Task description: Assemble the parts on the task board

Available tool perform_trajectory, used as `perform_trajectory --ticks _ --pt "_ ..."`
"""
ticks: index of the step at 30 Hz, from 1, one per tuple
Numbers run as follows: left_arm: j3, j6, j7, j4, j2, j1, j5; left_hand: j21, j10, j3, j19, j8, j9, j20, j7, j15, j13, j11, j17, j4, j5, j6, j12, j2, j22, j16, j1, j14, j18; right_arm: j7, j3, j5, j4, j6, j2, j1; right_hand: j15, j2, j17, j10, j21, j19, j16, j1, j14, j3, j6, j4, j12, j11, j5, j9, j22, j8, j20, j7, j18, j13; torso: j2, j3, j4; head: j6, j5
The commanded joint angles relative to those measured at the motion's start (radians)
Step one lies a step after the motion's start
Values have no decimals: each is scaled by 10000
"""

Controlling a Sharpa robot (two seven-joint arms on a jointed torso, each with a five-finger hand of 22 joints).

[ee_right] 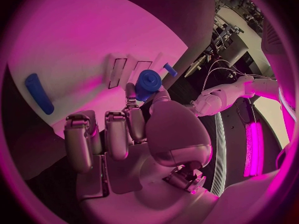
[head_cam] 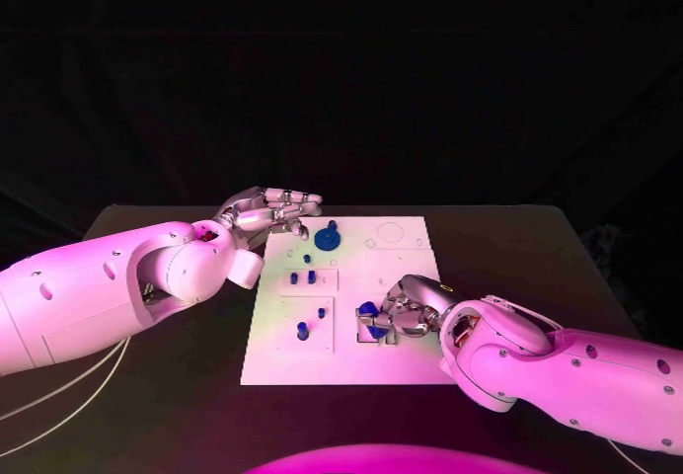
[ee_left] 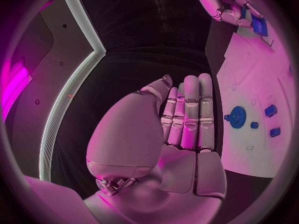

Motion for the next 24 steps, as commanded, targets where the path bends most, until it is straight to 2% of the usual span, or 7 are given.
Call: perform_trajectory --ticks 1,8,11,12,14,18,24 --pt "5 236 21 11 31 6 59 -42 -57 -67 32 28 -10 9 -10 -9 16 -23 -10 -19 -22 -54 68 5 -8 45 -62 -49 122 -70 -1 -80 -83 706 101 -13 -86 12 1116 96 46 1046 -23 -155 763 -98 52 7 58 -4 -81 36 2633 36 -76 5 -66 367 0 6 -20 -4 30" --pt "3 234 9 21 21 6 59 -42 -57 -67 32 28 -10 9 -10 -9 16 -23 -10 -19 -22 -54 68 5 -8 45 -62 -49 122 -248 -1 -280 -301 821 255 -16 -93 24 1099 102 46 1046 -33 -220 760 -189 45 1 54 -10 -206 71 2633 56 -84 0 -66 380 8 -2 -60 -31 28" --pt "3 237 7 31 15 6 59 -53 -68 -87 32 31 -13 14 -10 -5 18 -22 -16 -5 -22 -61 76 5 -15 48 -80 -52 123 -281 -1 -344 -376 788 285 -16 -90 15 1063 55 30 1038 -55 -308 752 -301 9 3 -27 -4 -361 99 2628 60 -86 8 -62 325 6 -4 -37 -32 18" --pt "3 236 6 33 12 6 59 -53 -68 -87 32 31 -13 14 -10 -5 18 -22 -16 -5 -22 -61 76 5 -15 48 -80 -52 123 -278 -1 -364 -386 777 295 -16 -85 12 1045 13 2 1024 -66 -401 747 -388 -24 3 -97 4 -559 115 2619 57 -83 19 -55 274 8 -4 -39 -30 17" --pt "3 231 6 35 6 6 59 -53 -68 -87 32 31 -13 14 -10 -5 18 -22 -16 -5 -22 -61 76 5 -15 48 -80 -52 123 -267 -1 -414 -394 722 314 -16 -64 -27 998 -76 -57 995 -99 -703 736 -674 -102 5 -256 35 -1337 175 2599 64 -68 43 -41 175 3 2 -34 -27 14" --pt "3 227 5 37 -5 6 60 -53 -68 -87 32 31 -13 14 -10 -5 18 -22 -16 -5 -22 -61 76 5 -15 48 -80 -52 123 -298 -2 -593 -383 633 325 -18 -39 -98 920 -196 -157 946 -151 -1280 718 -947 -186 16 -471 59 -2098 229 2566 62 -48 76 -16 31 -1 3 -21 -26 -4" --pt "2 225 -1 41 -30 7 60 -53 -68 -87 32 31 -13 14 -10 -5 18 -22 -16 -5 -22 -61 76 5 -15 48 -80 -52 123 -294 -2 -824 -272 429 242 -40 -31 -237 887 -232 -210 922 -177 -1710 712 -1010 -224 27 -557 69 -2320 274 2550 74 -36 87 -4 -7 1 8 -24 -29 -4"
